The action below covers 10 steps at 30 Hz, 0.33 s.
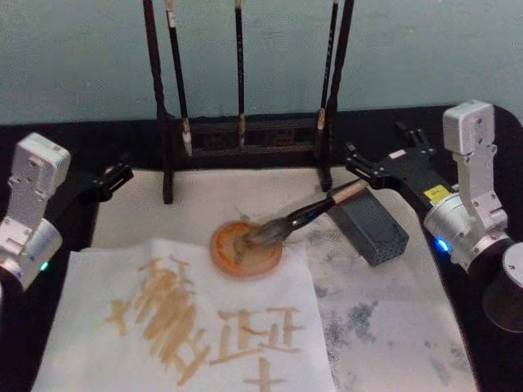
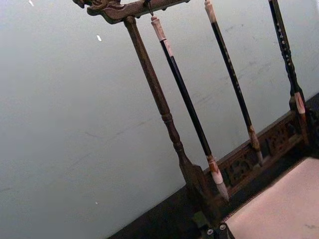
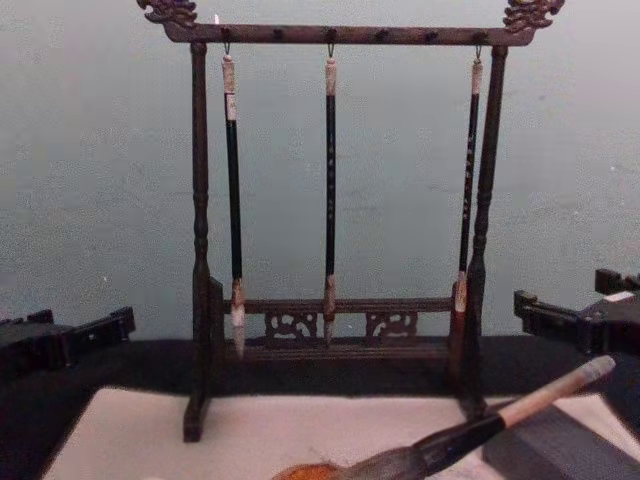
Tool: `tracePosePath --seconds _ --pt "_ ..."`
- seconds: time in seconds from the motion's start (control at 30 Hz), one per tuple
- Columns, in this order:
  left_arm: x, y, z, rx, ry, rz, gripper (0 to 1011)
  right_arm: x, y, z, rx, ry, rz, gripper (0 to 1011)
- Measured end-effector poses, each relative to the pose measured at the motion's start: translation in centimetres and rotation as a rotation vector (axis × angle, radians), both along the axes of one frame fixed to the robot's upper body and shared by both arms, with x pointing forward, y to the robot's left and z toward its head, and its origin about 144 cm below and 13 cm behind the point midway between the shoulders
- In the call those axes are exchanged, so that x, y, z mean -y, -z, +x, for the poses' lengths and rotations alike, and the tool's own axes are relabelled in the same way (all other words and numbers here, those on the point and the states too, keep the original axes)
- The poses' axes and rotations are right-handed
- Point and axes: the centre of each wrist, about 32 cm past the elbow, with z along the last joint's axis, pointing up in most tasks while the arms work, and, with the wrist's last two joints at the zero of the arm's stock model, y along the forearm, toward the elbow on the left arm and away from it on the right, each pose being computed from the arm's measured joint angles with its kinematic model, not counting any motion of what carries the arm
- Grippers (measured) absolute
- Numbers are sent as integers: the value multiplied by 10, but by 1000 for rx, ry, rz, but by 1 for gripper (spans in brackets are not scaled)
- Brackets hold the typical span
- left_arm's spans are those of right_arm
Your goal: Pick up the brush from the inkstone, write on the paper, then place the brush back to its original position.
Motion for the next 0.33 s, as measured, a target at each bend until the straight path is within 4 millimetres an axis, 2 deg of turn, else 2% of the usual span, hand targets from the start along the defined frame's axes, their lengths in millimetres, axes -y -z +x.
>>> tracePosePath --seconds 0.33 --pt "0 0 0 0 0 0 1002 0 0 0 0 0 0 1008"
